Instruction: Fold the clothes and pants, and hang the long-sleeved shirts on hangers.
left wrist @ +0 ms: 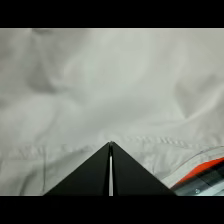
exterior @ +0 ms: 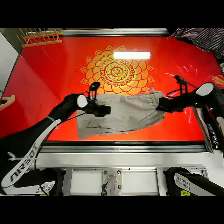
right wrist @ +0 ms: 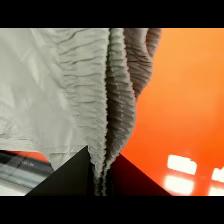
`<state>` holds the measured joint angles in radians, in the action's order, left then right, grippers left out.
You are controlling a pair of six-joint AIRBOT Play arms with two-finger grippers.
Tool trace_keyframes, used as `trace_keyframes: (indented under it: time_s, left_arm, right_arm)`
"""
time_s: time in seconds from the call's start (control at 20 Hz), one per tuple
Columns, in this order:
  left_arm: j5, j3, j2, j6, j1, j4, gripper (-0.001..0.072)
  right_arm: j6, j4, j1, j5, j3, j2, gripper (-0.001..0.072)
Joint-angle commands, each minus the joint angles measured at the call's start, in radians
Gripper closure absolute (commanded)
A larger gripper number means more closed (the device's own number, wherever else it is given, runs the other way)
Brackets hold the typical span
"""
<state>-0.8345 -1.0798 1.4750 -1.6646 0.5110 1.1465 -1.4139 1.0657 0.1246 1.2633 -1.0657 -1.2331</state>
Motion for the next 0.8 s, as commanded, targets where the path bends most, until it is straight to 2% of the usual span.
trace_keyframes:
  time_s: [0.0,0.15,0.45,0.75]
  left_arm:
    - [0.031,-0.157,0.167,-0.011,0.103,-0.068,0.0702]
    - [0.031,-0.288,0.303,-0.008,0.172,-0.154,0.0702]
    - [-0.071,-0.515,0.512,-0.057,0.243,-0.156,0.0702]
    - [-0.103,-0.59,0.504,-0.057,0.201,-0.144,0.0702]
  right_arm:
    - [-0.103,0.169,-0.016,0.239,-0.206,0.031,0.0695]
    - [-0.143,0.23,-0.101,0.301,-0.307,0.031,0.0695]
    - [-0.162,0.233,-0.246,0.32,-0.392,0.031,0.0695]
    - [-0.161,0.234,-0.319,0.316,-0.391,0.031,0.0695]
